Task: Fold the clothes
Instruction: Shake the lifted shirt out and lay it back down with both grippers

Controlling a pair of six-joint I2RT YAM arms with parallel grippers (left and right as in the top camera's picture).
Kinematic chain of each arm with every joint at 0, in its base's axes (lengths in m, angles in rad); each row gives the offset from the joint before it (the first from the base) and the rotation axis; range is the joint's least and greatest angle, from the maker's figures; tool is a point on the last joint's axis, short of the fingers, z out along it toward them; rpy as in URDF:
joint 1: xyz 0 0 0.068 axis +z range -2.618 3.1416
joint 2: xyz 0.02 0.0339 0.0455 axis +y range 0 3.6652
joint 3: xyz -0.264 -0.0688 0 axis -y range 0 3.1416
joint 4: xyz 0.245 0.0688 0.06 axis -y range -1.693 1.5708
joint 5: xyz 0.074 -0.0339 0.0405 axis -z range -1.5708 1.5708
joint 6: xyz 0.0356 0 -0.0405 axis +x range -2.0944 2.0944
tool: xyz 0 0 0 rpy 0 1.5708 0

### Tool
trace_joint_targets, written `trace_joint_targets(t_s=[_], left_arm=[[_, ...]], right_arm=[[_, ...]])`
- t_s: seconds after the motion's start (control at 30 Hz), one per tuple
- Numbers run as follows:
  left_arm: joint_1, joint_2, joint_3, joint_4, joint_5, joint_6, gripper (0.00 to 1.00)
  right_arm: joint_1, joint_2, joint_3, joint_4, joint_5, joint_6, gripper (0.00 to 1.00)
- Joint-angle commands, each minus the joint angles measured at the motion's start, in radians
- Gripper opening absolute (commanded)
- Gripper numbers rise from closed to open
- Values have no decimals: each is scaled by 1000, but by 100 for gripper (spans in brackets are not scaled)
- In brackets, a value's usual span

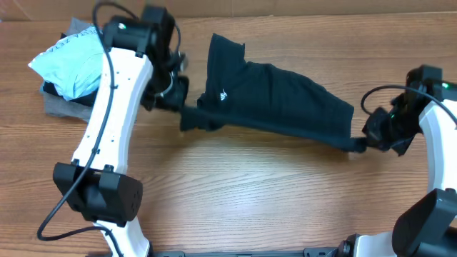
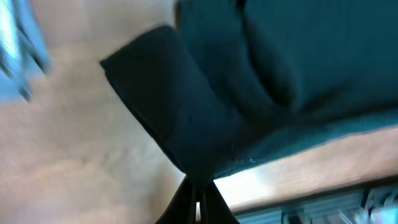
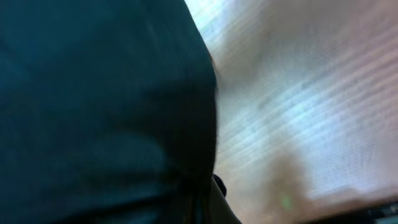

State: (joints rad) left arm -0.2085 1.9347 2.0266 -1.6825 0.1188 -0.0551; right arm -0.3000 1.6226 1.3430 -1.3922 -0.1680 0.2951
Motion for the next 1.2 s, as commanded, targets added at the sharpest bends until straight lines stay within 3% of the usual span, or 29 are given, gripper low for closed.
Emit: trace_joint_targets(t_s=[0.0,0.17,0.3,0.5,0.57,0.6,0.67,0.9,1.07,1.17], left_arm=[[-3,-115,-175,-7,-22,-53,4],[-5,-240,-449,40,14,-83,4],[-30,-336,-702,119,110,-113,4],[-78,-367,-856,146,119,-159,8],[-96,-367,-870,151,119,-163,24],[-103,-367,-870,154,118,-163,30],[-106,-367,-869,168,115,-157,64],[-35,-367,-755,257,82,-137,71],[31,-358,-744,523,32,-124,67],[34,-300,-777,722,36,-53,64]], right_arm=[[-8,-24,-35,-26,10,-38,4],[-8,-24,-71,-37,23,-35,8],[-8,-24,-101,-35,170,19,8],[-8,-24,-121,-44,182,19,8],[-8,-24,-121,-46,182,19,46],[-8,-24,-121,-42,182,19,72],[-8,-24,-121,-25,182,19,81],[-11,-24,-121,176,74,19,84],[-11,-24,-121,326,-11,18,82],[-11,-24,-121,348,-43,19,81]])
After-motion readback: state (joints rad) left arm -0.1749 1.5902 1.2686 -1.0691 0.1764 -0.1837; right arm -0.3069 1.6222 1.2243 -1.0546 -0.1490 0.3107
